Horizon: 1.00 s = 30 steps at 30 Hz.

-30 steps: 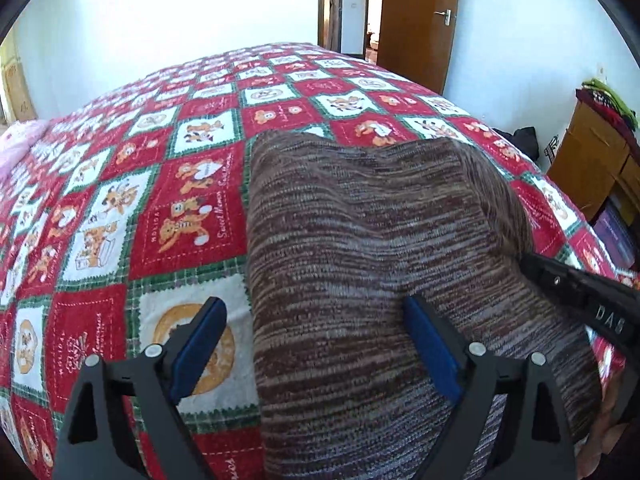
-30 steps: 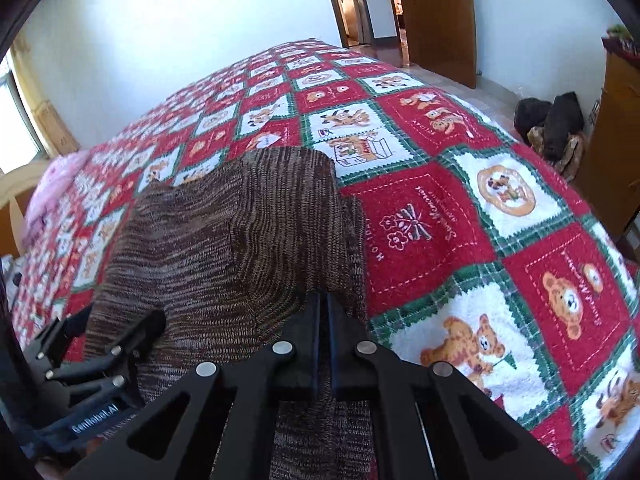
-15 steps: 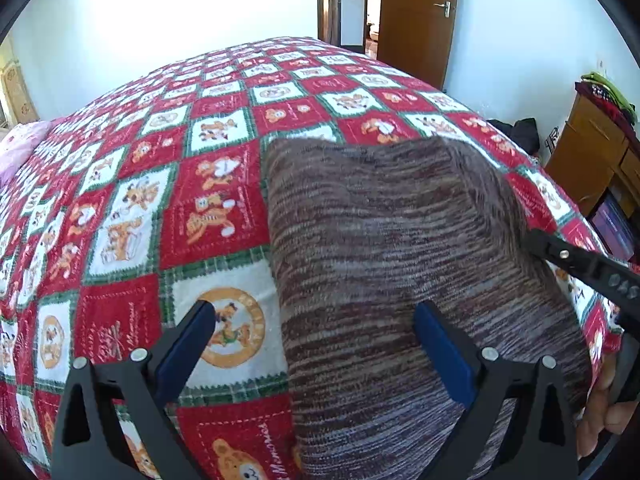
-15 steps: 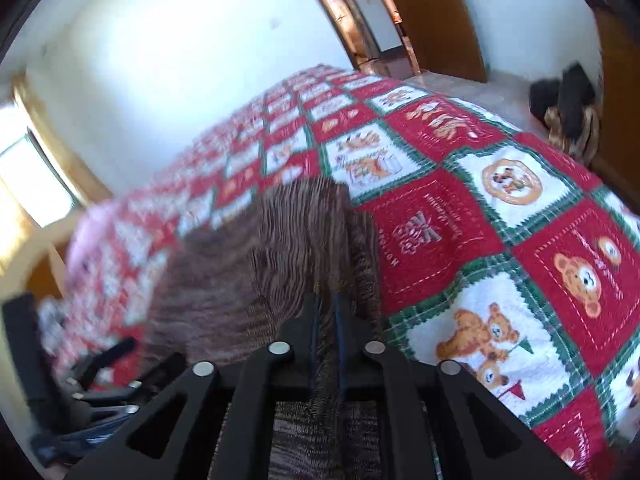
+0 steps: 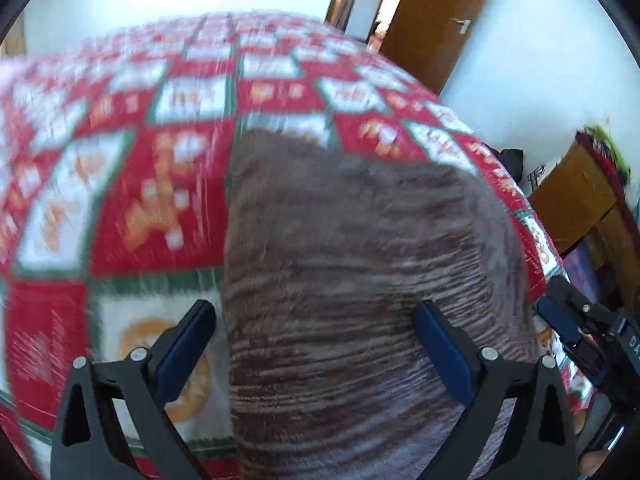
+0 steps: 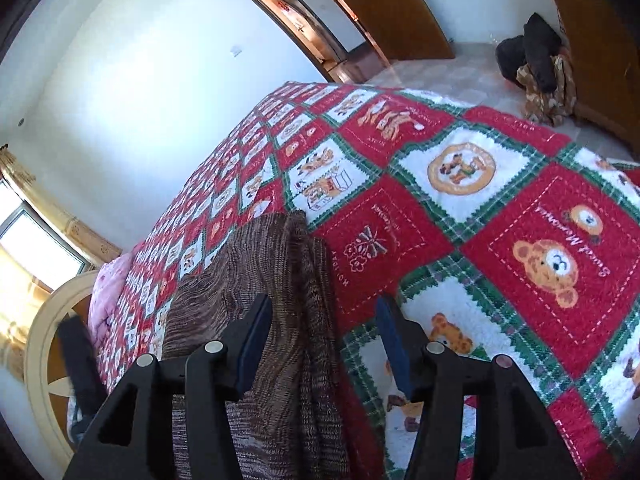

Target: Fold small clothes

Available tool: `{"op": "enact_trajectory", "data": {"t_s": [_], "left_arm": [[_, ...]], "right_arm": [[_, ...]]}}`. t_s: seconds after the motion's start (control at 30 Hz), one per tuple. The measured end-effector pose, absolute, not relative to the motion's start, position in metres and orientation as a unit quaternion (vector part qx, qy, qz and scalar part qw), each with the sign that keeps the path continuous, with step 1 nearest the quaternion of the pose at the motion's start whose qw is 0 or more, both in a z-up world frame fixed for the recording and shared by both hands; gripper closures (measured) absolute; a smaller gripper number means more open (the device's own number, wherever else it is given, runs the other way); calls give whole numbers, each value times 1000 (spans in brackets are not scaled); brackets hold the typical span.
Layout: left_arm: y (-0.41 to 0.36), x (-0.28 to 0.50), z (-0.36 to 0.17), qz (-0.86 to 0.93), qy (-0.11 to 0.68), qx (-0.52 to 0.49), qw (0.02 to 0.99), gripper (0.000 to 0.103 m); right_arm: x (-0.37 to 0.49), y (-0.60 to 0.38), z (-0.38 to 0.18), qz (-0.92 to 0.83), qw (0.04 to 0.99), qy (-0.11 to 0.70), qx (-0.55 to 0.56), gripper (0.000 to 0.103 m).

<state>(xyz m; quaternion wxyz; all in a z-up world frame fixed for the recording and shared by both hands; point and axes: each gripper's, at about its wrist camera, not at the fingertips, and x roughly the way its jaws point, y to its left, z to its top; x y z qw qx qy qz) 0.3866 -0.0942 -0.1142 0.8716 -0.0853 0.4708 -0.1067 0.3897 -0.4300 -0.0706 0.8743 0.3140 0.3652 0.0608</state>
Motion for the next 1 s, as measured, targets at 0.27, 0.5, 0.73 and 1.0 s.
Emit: {"op": "enact_trajectory", "data": {"t_s": [0.27, 0.5, 0.73, 1.0], "left_arm": [[-103, 381, -116, -110, 455, -65, 881, 0], [-99, 384, -116, -109, 449, -60, 885, 0], [-102, 383, -116, -109, 447, -56, 886, 0], [-106, 378, -114, -119, 432, -45, 893, 13]], "right_arm": [[397, -397, -70, 66, 891, 390, 222, 33], [399, -354, -71, 84, 908, 395, 109, 53], [398, -351, -72, 82, 910, 394, 97, 62], [402, -360, -74, 90, 902, 400, 135, 60]]}}
